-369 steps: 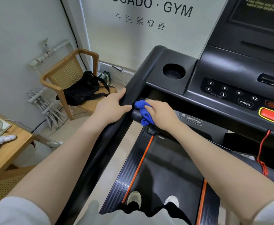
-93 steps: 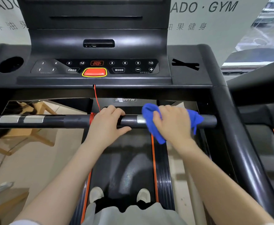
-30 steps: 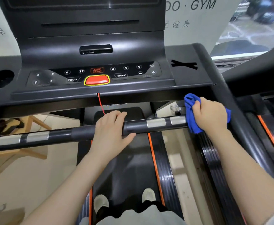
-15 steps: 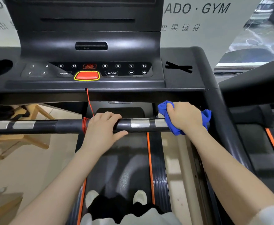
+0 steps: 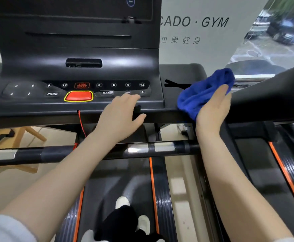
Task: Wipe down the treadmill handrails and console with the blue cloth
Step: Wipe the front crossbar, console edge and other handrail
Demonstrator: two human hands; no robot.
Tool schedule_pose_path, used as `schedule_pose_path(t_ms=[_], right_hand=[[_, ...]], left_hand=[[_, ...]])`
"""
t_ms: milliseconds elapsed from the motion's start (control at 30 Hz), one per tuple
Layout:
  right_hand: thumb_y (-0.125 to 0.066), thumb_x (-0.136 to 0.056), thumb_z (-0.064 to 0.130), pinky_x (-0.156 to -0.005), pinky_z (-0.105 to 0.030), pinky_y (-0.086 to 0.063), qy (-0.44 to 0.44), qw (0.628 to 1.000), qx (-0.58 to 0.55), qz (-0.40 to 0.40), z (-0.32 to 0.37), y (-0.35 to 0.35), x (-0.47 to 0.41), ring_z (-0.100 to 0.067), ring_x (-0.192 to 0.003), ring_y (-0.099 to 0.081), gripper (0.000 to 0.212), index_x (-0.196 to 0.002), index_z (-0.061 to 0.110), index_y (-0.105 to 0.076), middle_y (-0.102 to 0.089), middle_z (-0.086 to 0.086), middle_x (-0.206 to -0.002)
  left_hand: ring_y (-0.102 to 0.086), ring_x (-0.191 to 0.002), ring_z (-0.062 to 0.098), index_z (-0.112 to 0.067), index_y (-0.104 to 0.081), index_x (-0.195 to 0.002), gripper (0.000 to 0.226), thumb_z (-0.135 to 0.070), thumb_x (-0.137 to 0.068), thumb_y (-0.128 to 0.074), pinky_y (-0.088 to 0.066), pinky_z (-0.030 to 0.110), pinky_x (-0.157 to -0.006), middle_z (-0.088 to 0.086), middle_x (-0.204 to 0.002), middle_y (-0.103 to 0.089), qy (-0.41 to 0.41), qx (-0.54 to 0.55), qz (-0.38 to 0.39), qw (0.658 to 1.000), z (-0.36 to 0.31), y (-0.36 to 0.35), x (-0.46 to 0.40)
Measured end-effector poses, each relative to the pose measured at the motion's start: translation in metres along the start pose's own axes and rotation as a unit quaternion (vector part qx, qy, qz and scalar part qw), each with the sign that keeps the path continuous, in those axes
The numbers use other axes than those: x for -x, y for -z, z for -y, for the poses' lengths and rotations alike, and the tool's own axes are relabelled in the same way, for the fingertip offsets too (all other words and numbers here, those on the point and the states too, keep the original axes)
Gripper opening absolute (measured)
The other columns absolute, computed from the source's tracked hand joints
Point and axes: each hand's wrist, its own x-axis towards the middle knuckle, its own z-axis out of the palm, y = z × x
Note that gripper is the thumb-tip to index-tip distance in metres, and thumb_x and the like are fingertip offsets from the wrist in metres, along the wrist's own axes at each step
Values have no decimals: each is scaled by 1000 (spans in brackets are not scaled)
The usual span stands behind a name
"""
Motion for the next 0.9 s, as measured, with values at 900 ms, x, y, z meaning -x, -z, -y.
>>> schedule_pose_path(t_ms=[900], right_hand=[[-10, -94, 43, -115, -44, -6, 174, 701, 605, 336, -53, -63, -6, -19, -145, -8, 61, -150, 20, -7, -11, 1, -158]], left_hand=[[-47, -122, 32, -11, -54, -126, 73, -42, -65, -78, -33, 42, -103, 8, -131, -55, -142, -103, 39, 984, 54, -19, -65]])
